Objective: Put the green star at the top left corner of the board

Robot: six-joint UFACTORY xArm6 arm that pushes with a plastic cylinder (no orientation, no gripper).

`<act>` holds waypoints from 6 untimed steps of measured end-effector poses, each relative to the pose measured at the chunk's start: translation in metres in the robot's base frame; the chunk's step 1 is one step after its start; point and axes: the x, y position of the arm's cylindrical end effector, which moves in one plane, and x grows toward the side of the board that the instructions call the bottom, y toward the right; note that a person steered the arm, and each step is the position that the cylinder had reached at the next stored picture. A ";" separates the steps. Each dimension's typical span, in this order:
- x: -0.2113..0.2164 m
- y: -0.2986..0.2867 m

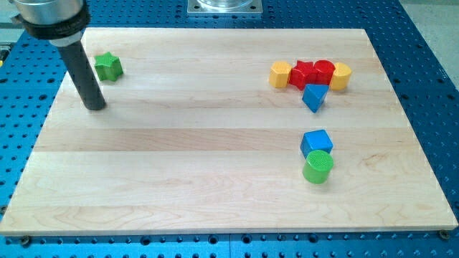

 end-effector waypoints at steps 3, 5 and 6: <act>-0.080 0.019; -0.087 0.066; -0.137 0.008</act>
